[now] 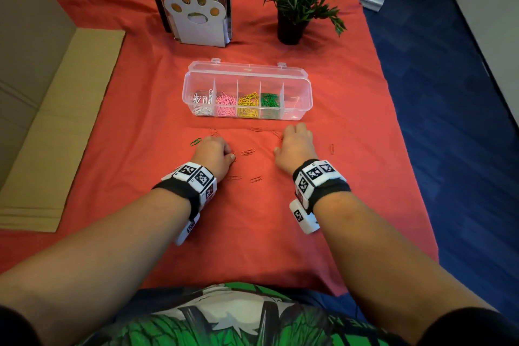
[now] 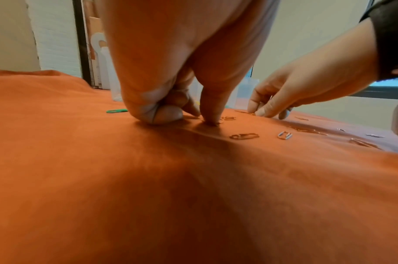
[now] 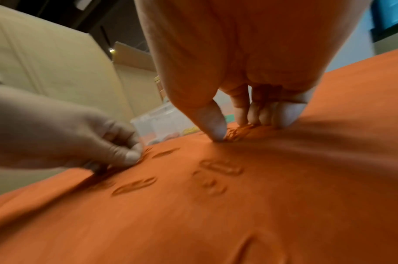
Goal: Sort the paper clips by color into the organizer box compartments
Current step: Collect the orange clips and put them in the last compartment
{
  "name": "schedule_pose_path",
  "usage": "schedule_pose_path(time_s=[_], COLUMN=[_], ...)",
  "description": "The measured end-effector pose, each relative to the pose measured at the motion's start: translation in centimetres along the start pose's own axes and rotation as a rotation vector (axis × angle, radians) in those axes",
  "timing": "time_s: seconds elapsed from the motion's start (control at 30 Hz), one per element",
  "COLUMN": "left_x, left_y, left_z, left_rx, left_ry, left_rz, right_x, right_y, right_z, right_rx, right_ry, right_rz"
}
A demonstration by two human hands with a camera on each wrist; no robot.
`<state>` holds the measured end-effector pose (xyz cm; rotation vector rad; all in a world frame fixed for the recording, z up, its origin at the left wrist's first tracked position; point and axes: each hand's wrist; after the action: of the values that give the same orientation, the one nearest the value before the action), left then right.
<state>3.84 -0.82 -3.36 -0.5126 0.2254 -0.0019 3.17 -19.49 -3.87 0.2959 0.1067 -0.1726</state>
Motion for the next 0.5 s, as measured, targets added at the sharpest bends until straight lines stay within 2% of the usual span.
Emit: schedule_pose_path(time_s=[0.13,0.27,0.3,0.37,0.43,0.5], left_x=[-0.3,-0.2,-0.1,-0.1,-0.1,0.0], left_y=[0.4,0.9,1.0,0.6,0.1,-0.2], left_z=[0.1,0.5,0.6,1.1,2.1,3.1], left_rx=[-0.052,-0.230,-0.350,-0.727,-1.102,-1.305], left_ry=[-0.006,0.030,0.050,0.101,0.153,0.191], left_rz=[-0.024,0.078,0.139,0.342,0.543,0.659], right_x=[-1.2,-0.7,-0.4,0.3,0.6,1.0], right_y=[1.1,0.8,0.6,-0.1,-0.6,-1.0], right_z=[-0.3,0.3,0.5,0.5,0.6,0.7], right_rx=[0.010,0.072,0.149,0.335,0.533,0.554], right_ry=[0.017,0.074,0.099,0.137,0.105,0.045], right_rz=[0.051,0.029,-0.006,-0.139,-0.291,-0.332])
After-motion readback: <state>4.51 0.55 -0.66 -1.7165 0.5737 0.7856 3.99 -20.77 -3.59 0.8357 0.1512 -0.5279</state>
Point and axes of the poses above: each hand's wrist, its own x-axis towards the middle knuckle, its own z-axis out of the back of the hand, y = z × x, and after that the axes turned 5 degrees about -y, right-handed
